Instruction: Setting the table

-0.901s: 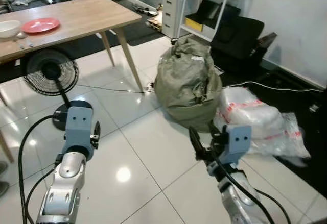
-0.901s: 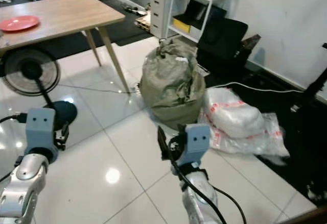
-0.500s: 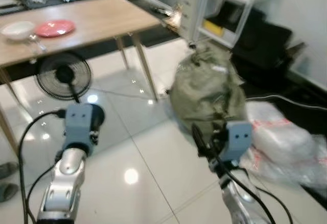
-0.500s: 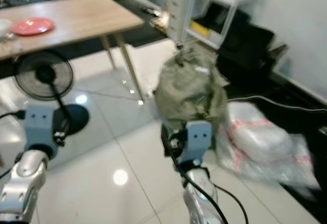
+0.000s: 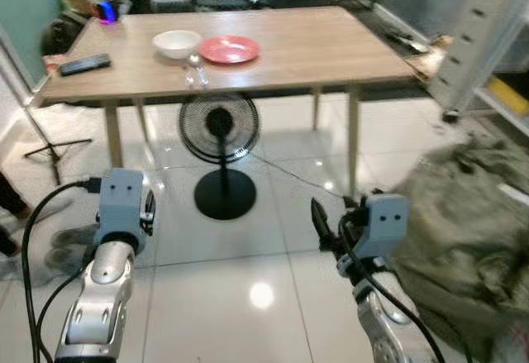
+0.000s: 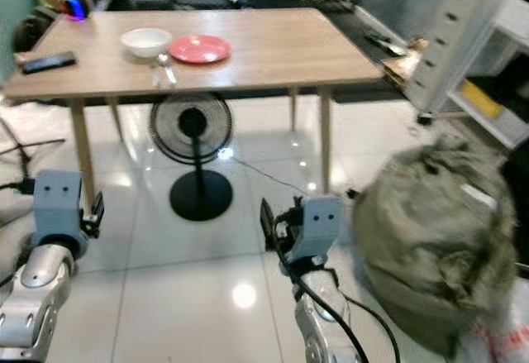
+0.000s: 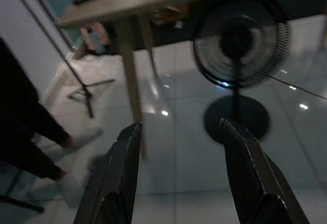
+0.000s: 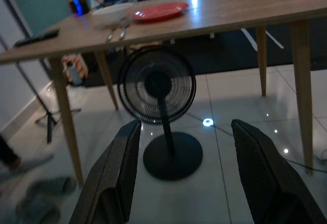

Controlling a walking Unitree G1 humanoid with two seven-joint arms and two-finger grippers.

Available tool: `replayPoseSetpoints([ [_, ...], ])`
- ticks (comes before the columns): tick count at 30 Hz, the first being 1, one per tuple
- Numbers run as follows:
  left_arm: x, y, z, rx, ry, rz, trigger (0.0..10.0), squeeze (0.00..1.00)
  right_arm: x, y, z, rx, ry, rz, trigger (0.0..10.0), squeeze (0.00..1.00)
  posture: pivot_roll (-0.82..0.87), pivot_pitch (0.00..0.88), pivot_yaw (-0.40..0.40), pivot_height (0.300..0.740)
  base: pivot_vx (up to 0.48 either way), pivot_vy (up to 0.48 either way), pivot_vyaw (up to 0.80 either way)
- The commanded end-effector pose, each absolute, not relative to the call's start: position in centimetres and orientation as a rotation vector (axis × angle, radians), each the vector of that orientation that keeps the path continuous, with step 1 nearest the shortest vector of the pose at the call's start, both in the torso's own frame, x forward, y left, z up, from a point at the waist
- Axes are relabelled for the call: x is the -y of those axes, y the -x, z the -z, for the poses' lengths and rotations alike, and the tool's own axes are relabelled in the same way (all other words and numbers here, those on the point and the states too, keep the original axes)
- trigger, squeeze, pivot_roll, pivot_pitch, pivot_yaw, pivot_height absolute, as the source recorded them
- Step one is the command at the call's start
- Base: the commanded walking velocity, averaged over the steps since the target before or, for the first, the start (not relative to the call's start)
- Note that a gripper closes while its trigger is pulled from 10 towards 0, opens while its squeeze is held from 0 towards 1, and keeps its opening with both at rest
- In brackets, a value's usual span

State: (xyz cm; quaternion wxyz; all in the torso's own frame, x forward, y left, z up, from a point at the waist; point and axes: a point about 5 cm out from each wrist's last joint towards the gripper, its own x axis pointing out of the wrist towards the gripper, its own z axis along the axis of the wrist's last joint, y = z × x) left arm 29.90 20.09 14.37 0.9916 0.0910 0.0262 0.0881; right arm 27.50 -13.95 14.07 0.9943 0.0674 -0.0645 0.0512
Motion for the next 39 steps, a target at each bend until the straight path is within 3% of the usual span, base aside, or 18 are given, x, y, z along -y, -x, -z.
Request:
replayPoseSetpoints([
  [1,-19.5,-30.1,-14.8,-0.025,-0.213,-0.144,10.0,0.00,15.0,-27.9,-14.5,0.144,-0.161,-0.035,10.0,0.00,0.00,0.000,0.089,0.740,0.480,0.000,0.00],
  [12,-16.0,-32.0,-18.8,0.137,-0.172,0.045,10.0,0.00,19.0,-29.2,-17.0,0.231,-0.109,0.083,10.0,0.00,-0.01,0.000,0.095,0.740,0.480,0.000,0.00],
  [25,-11.8,-31.3,-18.6,0.147,-0.117,0.259,10.0,0.00,20.5,-29.1,-17.2,0.223,-0.059,0.075,10.0,0.00,-0.03,0.000,0.104,0.740,0.428,0.000,0.00],
  [34,-11.6,-31.4,-18.6,0.146,-0.107,0.267,10.0,0.00,20.3,-29.1,-16.9,0.211,-0.075,0.062,10.0,0.00,-0.03,0.000,0.097,0.740,0.345,0.000,0.00],
  [39,-11.8,-31.4,-18.5,0.142,-0.108,0.258,10.0,0.00,20.3,-29.1,-16.8,0.209,-0.090,0.062,10.0,0.00,-0.03,0.000,0.095,0.740,0.347,0.000,-0.80],
])
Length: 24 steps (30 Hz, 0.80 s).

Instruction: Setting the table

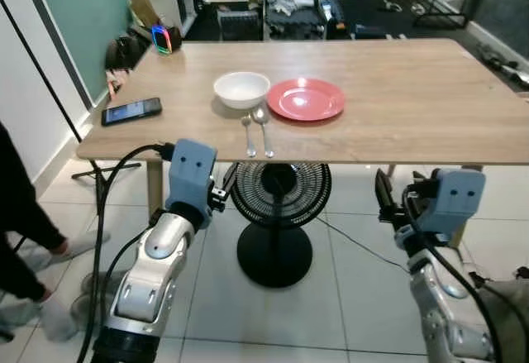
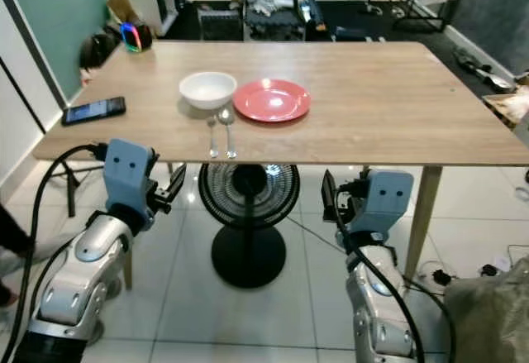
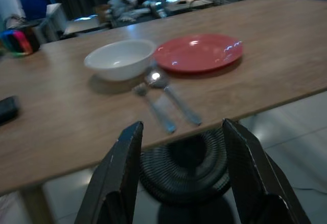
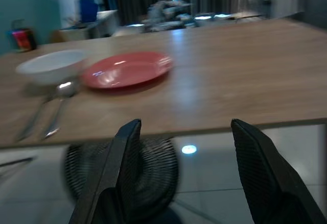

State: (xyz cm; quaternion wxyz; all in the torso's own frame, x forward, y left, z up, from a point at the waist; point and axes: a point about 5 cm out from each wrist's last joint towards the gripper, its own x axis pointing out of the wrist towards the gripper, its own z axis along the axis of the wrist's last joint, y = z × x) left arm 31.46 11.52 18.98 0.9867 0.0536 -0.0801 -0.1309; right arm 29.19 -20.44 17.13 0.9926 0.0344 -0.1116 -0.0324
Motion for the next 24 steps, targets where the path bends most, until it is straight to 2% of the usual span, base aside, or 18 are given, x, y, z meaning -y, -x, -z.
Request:
replayPoseSetpoints([
  [1,-11.8,-31.4,-18.5,0.141,-0.108,0.257,10.0,0.00,20.3,-29.1,-16.8,0.208,-0.091,0.063,10.0,0.00,-0.03,0.000,0.095,0.740,0.345,0.000,-0.80],
  [8,-11.8,-31.4,-18.5,0.141,-0.106,0.256,10.0,0.00,20.3,-29.3,-16.8,0.210,-0.086,0.063,10.0,0.00,-0.03,0.000,0.092,0.740,0.346,0.000,-0.80],
  [15,-11.9,-31.4,-18.4,0.140,-0.106,0.252,10.0,0.00,20.1,-29.3,-16.9,0.215,-0.083,0.046,10.0,0.00,-0.03,0.000,0.091,0.740,0.346,0.000,0.00],
  [22,-12.0,-31.4,-18.5,0.140,-0.108,0.248,10.0,0.00,18.7,-29.3,-16.9,0.210,-0.105,-0.040,10.0,0.00,-0.02,0.000,0.094,0.740,0.346,0.000,0.00],
  [24,-12.0,-31.4,-18.5,0.140,-0.110,0.245,10.0,0.00,17.6,-29.2,-16.7,0.197,-0.105,-0.103,10.0,0.00,-0.02,0.000,0.094,0.740,0.343,0.000,0.00],
])
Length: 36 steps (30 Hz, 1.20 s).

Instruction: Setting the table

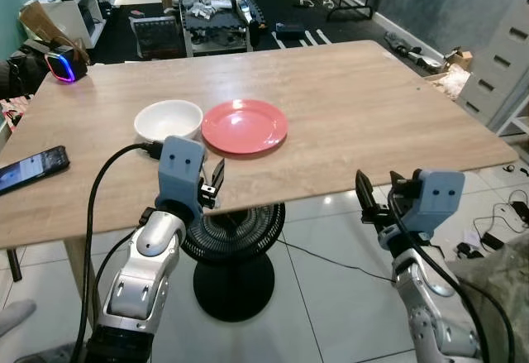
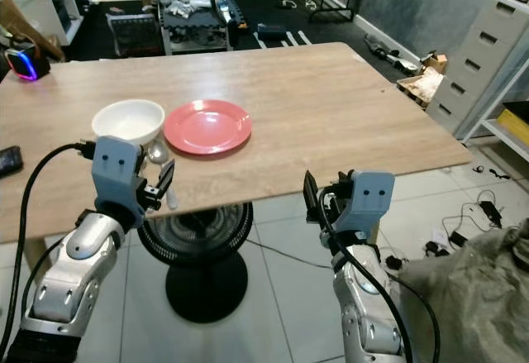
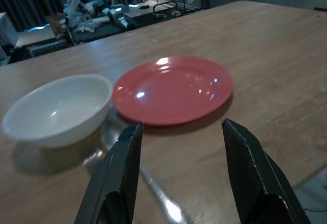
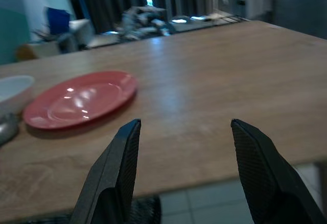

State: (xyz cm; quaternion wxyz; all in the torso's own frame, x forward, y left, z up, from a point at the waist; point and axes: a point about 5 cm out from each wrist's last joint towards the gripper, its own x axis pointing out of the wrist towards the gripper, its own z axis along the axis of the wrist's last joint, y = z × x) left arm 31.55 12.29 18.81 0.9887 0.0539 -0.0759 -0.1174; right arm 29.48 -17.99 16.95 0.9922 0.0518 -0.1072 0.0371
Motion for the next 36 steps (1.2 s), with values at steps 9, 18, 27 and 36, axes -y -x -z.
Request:
replayPoseSetpoints([
  [9,-12.2,-31.4,-18.5,0.139,-0.115,0.232,10.0,0.00,15.9,-29.0,-16.5,0.183,-0.124,-0.195,10.0,0.00,-0.02,0.000,0.093,0.740,0.346,0.000,0.00],
  [18,-12.4,-31.5,-18.5,0.140,-0.117,0.218,10.0,0.00,15.1,-28.9,-16.6,0.183,-0.119,-0.235,10.0,0.00,-0.01,0.000,0.090,0.740,0.342,0.000,0.00],
  [27,-12.5,-31.4,-18.4,0.130,-0.111,0.208,10.0,0.00,15.0,-28.8,-16.5,0.177,-0.123,-0.226,10.0,0.00,-0.01,0.000,0.088,0.740,0.246,0.000,0.00],
  [36,-13.0,-31.9,-17.4,0.055,-0.098,0.204,10.0,0.00,14.7,-29.0,-16.1,0.147,-0.159,-0.203,10.0,0.00,-0.01,0.000,0.088,0.740,0.000,0.000,0.00],
])
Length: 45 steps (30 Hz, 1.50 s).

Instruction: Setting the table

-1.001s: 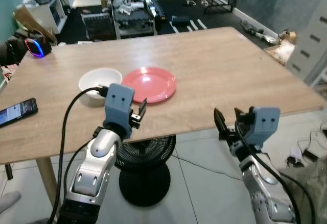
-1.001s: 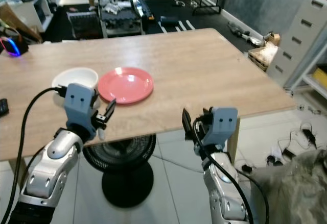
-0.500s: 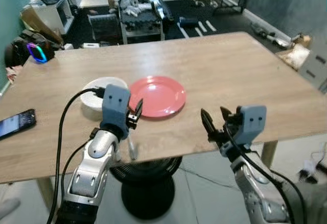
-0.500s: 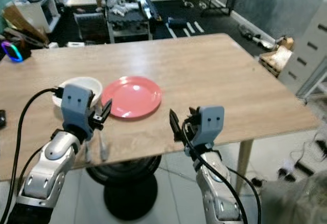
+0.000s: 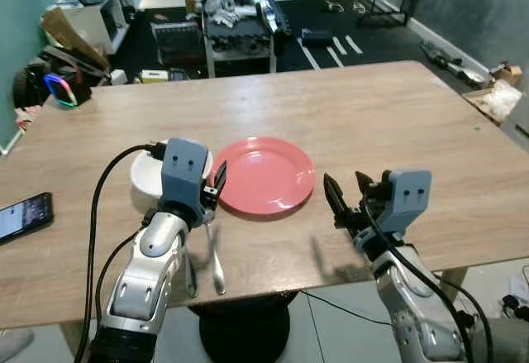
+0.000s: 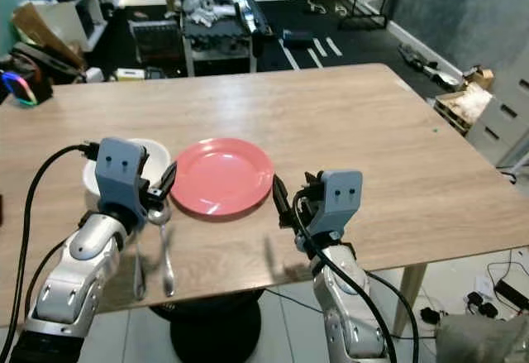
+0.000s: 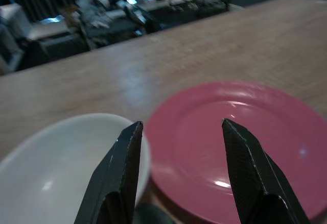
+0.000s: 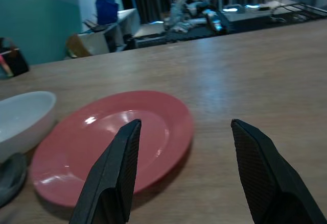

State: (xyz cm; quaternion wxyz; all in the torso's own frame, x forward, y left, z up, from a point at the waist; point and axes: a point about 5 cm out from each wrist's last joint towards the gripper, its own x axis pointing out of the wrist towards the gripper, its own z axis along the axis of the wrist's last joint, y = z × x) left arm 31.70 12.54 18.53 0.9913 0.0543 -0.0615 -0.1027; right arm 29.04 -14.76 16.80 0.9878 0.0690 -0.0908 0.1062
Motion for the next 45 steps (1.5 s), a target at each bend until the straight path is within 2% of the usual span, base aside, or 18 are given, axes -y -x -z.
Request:
replayPoseSetpoints([
  [1,-13.0,-31.9,-17.4,0.055,-0.098,0.204,10.0,0.00,14.7,-29.0,-16.1,0.147,-0.159,-0.203,10.0,0.00,-0.01,0.000,0.088,0.740,0.000,0.000,0.00],
  [7,-13.4,-33.0,-16.3,-0.030,-0.050,0.233,10.0,0.00,14.1,-29.1,-16.2,0.146,-0.168,-0.208,10.0,0.00,-0.01,0.012,0.083,0.740,0.000,0.000,0.00],
  [11,-13.6,-34.9,-16.1,-0.068,-0.029,0.281,10.0,0.00,13.6,-29.2,-16.6,0.154,-0.167,-0.225,10.0,0.00,-0.02,0.026,0.083,0.740,0.000,0.000,0.00],
  [22,-13.6,-36.6,-15.7,-0.136,-0.056,0.418,10.0,0.00,14.5,-29.1,-17.1,0.170,-0.152,-0.187,10.0,0.00,-0.04,0.045,0.087,0.740,0.000,0.000,0.00],
  [25,-13.2,-37.0,-15.3,-0.142,-0.112,0.506,10.0,0.00,15.8,-29.4,-17.0,0.162,-0.108,-0.091,10.0,0.00,-0.07,0.061,0.100,0.740,0.000,0.000,0.00],
  [33,-12.7,-37.9,-15.2,-0.155,-0.142,0.543,10.0,0.00,18.8,-29.9,-16.6,0.099,-0.033,0.140,10.0,0.00,-0.09,0.086,0.102,0.740,0.000,0.000,0.00],
  [39,-12.5,-38.2,-13.9,-0.240,-0.088,0.551,10.0,0.00,20.1,-29.5,-16.9,0.079,0.012,0.194,10.0,0.00,-0.12,0.117,0.097,0.740,0.000,0.000,0.00],
  [45,-11.7,-37.9,-12.8,-0.294,-0.065,0.579,10.0,0.00,20.4,-29.2,-17.1,0.081,0.014,0.205,10.0,0.00,-0.13,0.125,0.098,0.740,0.000,0.000,0.00],
])
